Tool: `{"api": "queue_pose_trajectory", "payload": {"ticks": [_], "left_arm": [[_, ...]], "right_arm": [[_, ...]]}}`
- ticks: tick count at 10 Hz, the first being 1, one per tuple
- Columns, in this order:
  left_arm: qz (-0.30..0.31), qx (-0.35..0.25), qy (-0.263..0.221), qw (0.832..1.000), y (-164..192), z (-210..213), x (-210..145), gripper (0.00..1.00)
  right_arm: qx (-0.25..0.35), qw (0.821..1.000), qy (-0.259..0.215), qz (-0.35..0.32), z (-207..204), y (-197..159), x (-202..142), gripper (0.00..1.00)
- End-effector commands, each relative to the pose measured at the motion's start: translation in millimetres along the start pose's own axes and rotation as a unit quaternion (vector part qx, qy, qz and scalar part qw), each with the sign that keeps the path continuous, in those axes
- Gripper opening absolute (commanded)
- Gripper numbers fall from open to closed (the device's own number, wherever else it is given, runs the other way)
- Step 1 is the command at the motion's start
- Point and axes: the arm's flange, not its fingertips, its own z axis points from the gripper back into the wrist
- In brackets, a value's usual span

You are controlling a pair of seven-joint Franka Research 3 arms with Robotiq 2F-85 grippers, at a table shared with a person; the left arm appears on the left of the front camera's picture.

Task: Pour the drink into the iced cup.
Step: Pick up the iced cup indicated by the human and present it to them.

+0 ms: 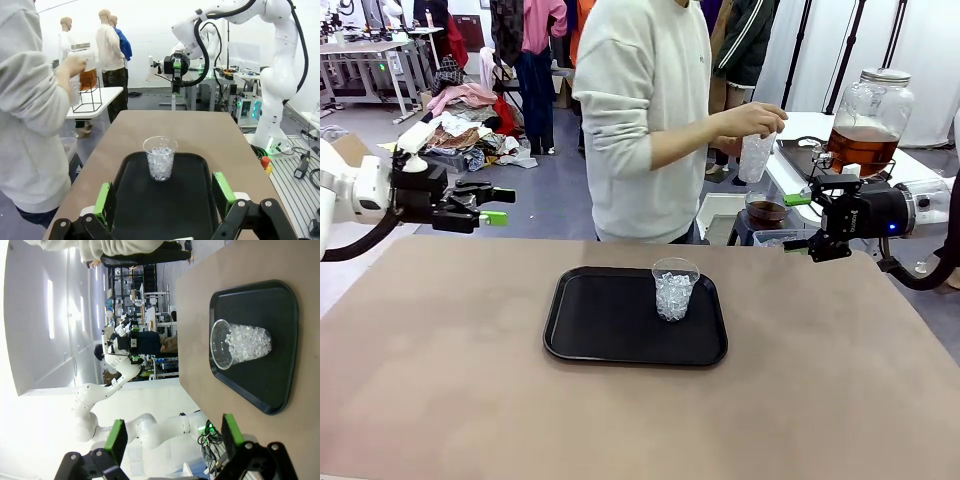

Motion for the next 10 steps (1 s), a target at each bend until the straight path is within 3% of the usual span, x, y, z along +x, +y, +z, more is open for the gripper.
{"api": "queue_pose_trajectory", "payload": {"ticks": [1, 10], "left_arm": [[-0.003, -0.001, 0.001, 1.000, -0.6, -1.0, 2.5, 1.00], [-0.003, -0.001, 0.001, 1.000, -0.6, -1.0, 2.5, 1.00]], "right_arm": [[0.002, 1.000, -0.001, 0.000, 0.2, 0.8, -0.8, 1.00], [0.002, 1.000, -0.001, 0.000, 0.2, 0.8, -0.8, 1.00]]}}
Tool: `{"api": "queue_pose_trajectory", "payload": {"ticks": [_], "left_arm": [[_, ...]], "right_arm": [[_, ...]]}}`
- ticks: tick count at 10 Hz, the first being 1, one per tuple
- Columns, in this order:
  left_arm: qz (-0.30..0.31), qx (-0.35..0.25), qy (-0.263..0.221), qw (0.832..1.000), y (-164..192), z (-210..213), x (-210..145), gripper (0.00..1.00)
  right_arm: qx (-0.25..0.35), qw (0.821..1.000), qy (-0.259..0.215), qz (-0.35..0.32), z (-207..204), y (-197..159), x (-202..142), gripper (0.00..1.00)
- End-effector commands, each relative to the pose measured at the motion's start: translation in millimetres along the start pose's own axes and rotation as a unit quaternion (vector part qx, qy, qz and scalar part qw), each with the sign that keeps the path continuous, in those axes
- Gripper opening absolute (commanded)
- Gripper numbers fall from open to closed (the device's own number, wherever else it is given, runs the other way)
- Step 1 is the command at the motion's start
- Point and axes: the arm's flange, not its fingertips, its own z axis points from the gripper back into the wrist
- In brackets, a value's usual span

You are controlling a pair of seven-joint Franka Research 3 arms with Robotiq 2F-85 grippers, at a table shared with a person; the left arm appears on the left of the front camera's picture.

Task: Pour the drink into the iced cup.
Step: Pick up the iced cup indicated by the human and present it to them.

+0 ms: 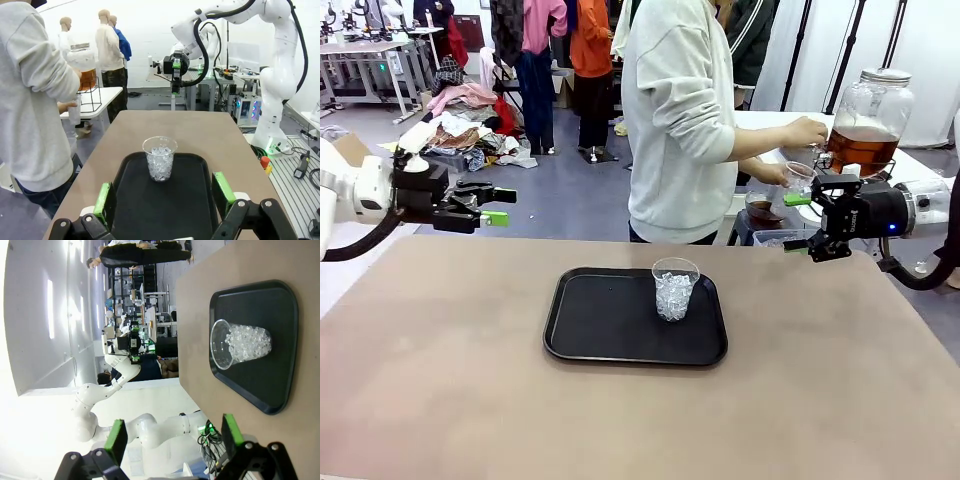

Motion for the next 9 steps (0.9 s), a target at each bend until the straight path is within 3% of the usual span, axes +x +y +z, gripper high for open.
{"api": "queue_pose_trajectory", "payload": {"ticks": [1, 9], "left_arm": [[-0.003, 0.000, 0.000, 1.000, -0.5, -0.1, 2.2, 1.00], [-0.003, 0.000, 0.000, 1.000, -0.5, -0.1, 2.2, 1.00]], "right_arm": [[0.002, 1.000, -0.001, 0.000, 0.2, 0.8, -0.8, 1.00], [0.002, 1.000, -0.001, 0.000, 0.2, 0.8, -0.8, 1.00]]}}
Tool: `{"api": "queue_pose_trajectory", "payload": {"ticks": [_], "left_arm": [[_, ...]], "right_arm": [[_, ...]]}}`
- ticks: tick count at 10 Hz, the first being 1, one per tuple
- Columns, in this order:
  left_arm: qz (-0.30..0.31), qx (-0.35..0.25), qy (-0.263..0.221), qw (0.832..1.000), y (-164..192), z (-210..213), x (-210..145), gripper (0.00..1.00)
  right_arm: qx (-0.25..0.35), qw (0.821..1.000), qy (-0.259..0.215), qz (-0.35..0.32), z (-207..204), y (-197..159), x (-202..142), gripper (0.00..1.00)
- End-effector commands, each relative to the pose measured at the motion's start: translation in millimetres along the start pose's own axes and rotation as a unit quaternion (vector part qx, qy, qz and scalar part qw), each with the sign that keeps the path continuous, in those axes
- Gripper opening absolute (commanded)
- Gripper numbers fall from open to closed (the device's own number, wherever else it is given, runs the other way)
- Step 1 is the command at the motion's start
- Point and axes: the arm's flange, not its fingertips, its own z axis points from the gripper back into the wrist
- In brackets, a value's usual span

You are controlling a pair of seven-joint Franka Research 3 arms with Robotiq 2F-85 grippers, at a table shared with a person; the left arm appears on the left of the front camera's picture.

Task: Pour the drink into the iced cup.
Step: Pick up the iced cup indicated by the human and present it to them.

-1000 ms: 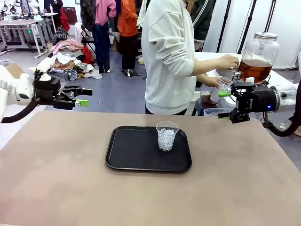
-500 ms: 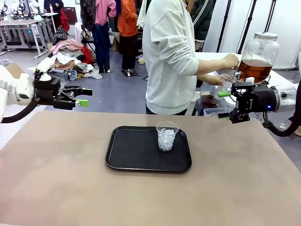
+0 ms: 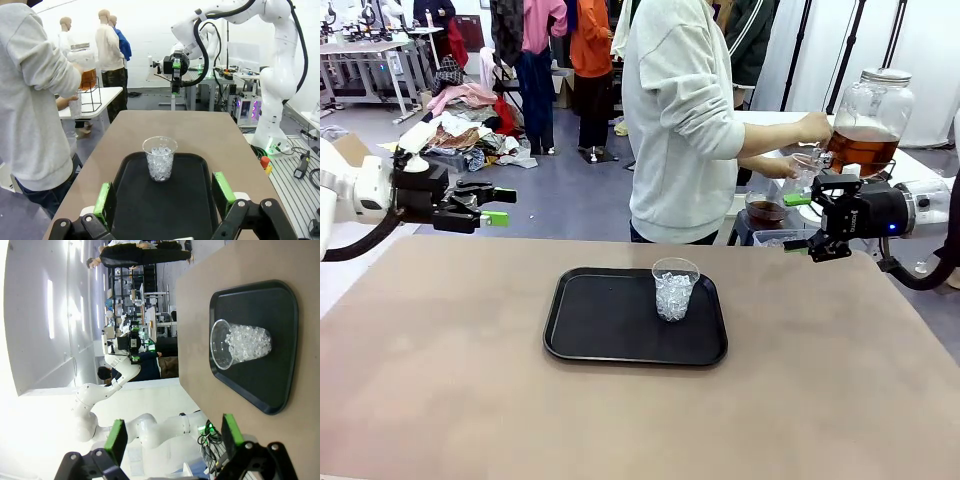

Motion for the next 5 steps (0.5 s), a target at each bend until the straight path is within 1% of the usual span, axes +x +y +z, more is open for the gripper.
{"api": "queue_pose_trajectory", "payload": {"ticks": [1, 5], "left_arm": [[-0.003, 0.000, 0.000, 1.000, -0.5, -0.1, 2.2, 1.00], [-0.003, 0.000, 0.000, 1.000, -0.5, -0.1, 2.2, 1.00]], "right_arm": [[0.002, 1.000, -0.001, 0.000, 0.2, 0.8, -0.8, 1.00], [0.002, 1.000, -0.001, 0.000, 0.2, 0.8, -0.8, 1.00]]}}
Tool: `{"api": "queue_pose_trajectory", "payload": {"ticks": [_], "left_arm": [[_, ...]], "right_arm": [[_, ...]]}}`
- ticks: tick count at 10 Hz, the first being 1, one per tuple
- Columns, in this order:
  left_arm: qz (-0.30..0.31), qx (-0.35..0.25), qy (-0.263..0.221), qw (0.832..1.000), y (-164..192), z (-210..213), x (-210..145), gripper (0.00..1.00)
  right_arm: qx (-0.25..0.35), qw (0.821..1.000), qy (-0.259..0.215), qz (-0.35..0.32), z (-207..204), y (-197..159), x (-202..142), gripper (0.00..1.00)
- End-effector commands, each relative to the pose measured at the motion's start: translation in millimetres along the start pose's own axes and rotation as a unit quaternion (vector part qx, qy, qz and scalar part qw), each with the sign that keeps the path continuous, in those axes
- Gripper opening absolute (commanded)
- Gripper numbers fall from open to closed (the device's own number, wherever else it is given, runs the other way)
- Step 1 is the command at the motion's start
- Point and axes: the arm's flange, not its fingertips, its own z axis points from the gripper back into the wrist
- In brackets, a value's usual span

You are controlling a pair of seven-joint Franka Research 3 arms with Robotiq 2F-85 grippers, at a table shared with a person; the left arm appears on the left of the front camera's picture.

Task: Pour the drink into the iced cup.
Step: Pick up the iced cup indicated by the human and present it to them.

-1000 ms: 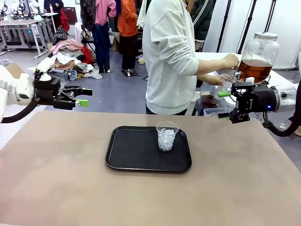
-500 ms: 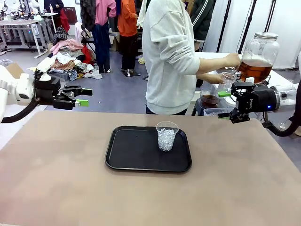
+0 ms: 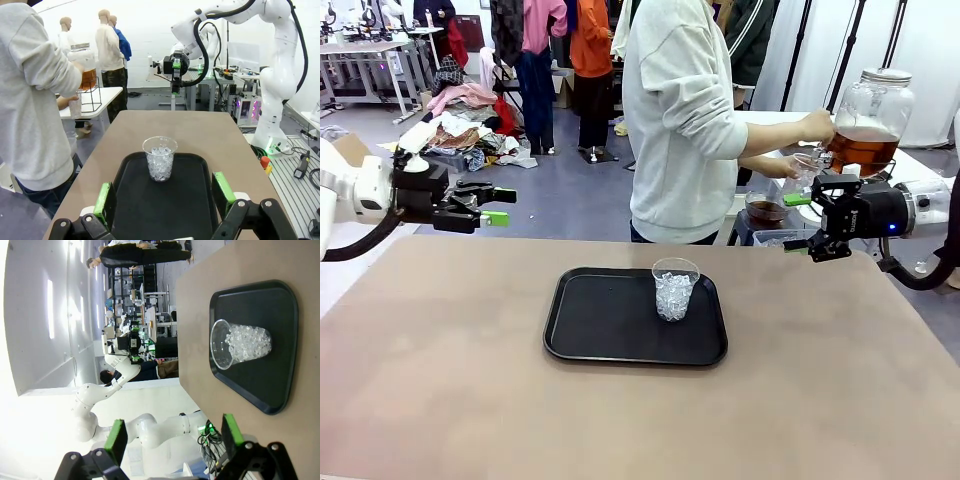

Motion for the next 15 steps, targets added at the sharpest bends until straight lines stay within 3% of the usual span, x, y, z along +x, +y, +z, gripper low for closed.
{"api": "queue_pose_trajectory", "payload": {"ticks": [1, 15], "left_arm": [[-0.003, 0.000, 0.000, 1.000, -0.5, -0.1, 2.2, 1.00], [-0.003, 0.000, 0.000, 1.000, -0.5, -0.1, 2.2, 1.00]], "right_arm": [[0.002, 1.000, -0.001, 0.000, 0.2, 0.8, -0.8, 1.00], [0.002, 1.000, -0.001, 0.000, 0.2, 0.8, -0.8, 1.00]]}}
